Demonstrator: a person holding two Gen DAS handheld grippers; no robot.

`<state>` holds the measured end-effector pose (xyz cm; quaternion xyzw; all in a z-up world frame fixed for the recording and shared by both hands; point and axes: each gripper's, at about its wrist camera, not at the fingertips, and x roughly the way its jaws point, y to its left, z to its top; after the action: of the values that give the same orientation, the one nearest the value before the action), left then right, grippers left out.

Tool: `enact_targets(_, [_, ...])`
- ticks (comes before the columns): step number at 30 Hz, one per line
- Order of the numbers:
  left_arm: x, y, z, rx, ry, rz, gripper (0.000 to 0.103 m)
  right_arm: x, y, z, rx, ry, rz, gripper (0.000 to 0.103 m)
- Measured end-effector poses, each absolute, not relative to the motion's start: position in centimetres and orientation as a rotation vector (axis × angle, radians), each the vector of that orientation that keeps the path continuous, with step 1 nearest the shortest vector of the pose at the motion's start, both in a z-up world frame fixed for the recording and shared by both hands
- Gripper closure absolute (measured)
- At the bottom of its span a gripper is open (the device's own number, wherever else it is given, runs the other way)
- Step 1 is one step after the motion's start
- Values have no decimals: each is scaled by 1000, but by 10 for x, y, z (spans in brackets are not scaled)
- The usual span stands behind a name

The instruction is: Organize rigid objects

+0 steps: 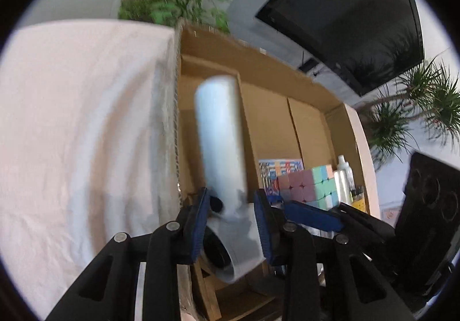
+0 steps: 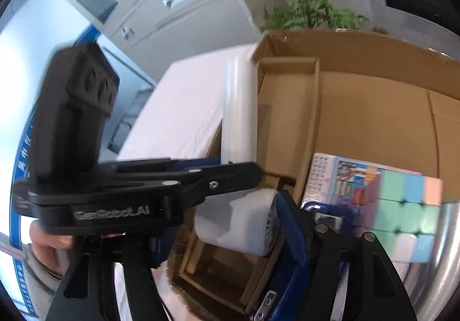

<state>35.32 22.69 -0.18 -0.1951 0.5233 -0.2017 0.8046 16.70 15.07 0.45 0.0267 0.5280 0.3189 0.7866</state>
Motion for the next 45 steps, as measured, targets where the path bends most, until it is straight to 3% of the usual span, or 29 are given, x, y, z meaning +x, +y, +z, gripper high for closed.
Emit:
enact_targets(2, [339, 227, 16, -374, 1035, -413, 60, 141, 140, 21, 46, 1093, 701, 5])
enact_targets(4, [331, 227, 27, -355, 983, -393, 46, 129, 138, 28, -11, 1055, 708, 1])
enact_targets(5, [325, 227, 29, -355, 974, -388, 46, 124, 141, 28, -57, 1043, 711, 1])
enact_targets(7, [319, 227, 27, -372, 988, -389, 46, 121, 144, 24, -116, 1047, 711, 12])
enact_targets(9, [316, 229, 22, -388, 987, -378, 46, 128, 154, 7, -168, 1094, 710, 43])
enact_targets(11, [316, 233, 18, -417, 991, -358, 46, 130, 161, -8, -221, 1112, 689, 59])
enact_targets(17, [308, 240, 19, -423, 947, -355, 46, 136, 164, -8, -201, 1088, 695, 66])
enact_targets(20, [286, 236, 35, -389, 831, -310, 46, 137, 161, -5, -156, 1110, 711, 63])
enact_targets(21, [276, 233, 41, -354, 793, -273, 45, 131, 158, -1, -163, 1096, 716, 47])
enact_targets(22, [260, 228, 49, -298, 740, -207, 39, 119, 152, 5, -178, 1066, 716, 35])
enact_targets(23, [248, 224, 53, -264, 699, -160, 27, 105, 139, 15, -191, 1014, 704, 13])
enact_targets(24, [222, 215, 60, -217, 618, -81, 20, 89, 125, 24, -200, 954, 684, 3])
enact_targets(25, [206, 208, 64, -193, 574, -36, 16, 66, 102, 34, -210, 880, 638, 0])
enact_targets(30, [122, 139, 66, -64, 489, 95, 11, -15, 17, 39, -254, 699, 362, 0])
enact_targets(36, [86, 65, 49, -103, 552, 39, 11, -59, -55, 36, -203, 692, 208, 1])
enact_targets(45, [49, 11, 73, -64, 499, 91, 11, -105, -106, 57, -174, 641, 217, 1])
